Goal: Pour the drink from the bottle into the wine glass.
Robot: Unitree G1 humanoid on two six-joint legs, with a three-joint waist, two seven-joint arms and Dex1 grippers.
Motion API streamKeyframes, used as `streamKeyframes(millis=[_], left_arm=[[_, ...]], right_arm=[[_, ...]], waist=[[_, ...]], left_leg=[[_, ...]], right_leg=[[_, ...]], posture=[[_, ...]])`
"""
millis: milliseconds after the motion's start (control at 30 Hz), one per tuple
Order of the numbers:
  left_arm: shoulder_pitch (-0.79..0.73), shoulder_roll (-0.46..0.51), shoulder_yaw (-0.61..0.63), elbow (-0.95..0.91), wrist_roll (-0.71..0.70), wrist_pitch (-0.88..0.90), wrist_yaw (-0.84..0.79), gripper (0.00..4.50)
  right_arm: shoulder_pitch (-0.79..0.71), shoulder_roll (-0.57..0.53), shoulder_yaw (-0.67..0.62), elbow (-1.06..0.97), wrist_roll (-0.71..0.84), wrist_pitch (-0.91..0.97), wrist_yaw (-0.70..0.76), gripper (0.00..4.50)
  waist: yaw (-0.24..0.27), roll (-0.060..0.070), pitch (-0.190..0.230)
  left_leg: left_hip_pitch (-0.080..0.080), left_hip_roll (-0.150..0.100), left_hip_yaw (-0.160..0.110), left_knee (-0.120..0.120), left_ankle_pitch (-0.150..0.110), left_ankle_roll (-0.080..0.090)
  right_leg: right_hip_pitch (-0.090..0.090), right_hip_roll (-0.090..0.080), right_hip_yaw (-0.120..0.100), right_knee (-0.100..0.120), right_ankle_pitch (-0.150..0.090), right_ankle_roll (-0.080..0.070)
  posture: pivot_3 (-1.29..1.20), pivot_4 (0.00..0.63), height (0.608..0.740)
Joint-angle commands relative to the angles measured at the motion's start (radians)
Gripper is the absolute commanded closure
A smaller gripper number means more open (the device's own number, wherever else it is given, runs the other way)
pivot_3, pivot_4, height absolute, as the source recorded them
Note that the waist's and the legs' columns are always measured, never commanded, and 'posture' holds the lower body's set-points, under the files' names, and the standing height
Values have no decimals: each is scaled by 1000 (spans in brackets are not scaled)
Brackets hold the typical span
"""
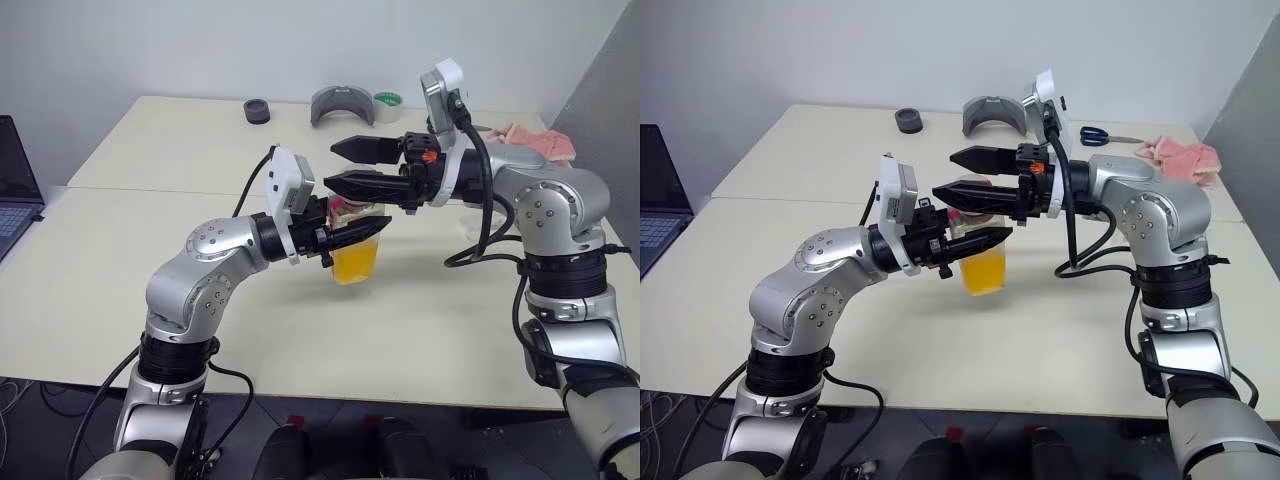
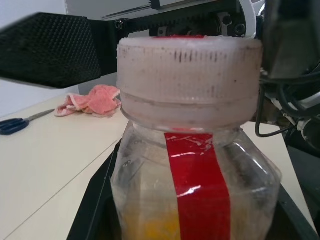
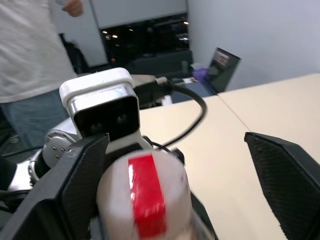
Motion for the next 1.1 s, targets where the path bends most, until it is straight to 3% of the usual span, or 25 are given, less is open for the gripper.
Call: streamKeyframes(millis=[33, 233, 533, 1067, 1100], left_arm=[[-19, 10, 12, 31, 33, -67, -1, 2603], [-34, -22, 1, 140, 104, -167, 21, 2603], [-97, -94, -28, 269, 153, -273, 10, 2603], [-108, -129, -36, 297, 163, -294, -3, 2603], [-107, -128, -35, 295, 162, -292, -2, 2603]], right_arm=[[44, -42, -84, -111, 42, 43, -73, 36], [178, -34, -162, -343, 57, 127, -333, 36], [219, 186, -109, -483, 2, 146, -677, 36], [193, 233, -43, -419, -67, 64, -714, 36], [194, 235, -42, -417, -68, 63, -714, 203]], waist=[[0, 0, 0], [-1, 0, 0], [0, 0, 0], [-1, 0, 0], [-1, 0, 0]], left_leg=[[0, 0, 0, 0, 0, 0], [0, 0, 1, 0, 0, 0], [-1, 0, 1, 0, 0, 0], [-1, 0, 0, 0, 0, 0], [-1, 0, 1, 0, 0, 0]], right_leg=[[0, 0, 0, 0, 0, 0], [0, 0, 1, 0, 0, 0], [0, 1, 1, 0, 0, 0], [-1, 1, 1, 0, 0, 0], [-1, 1, 1, 0, 0, 0]], posture=[[0, 150, 740], [0, 150, 740], [0, 150, 740], [0, 150, 740], [0, 150, 740]])
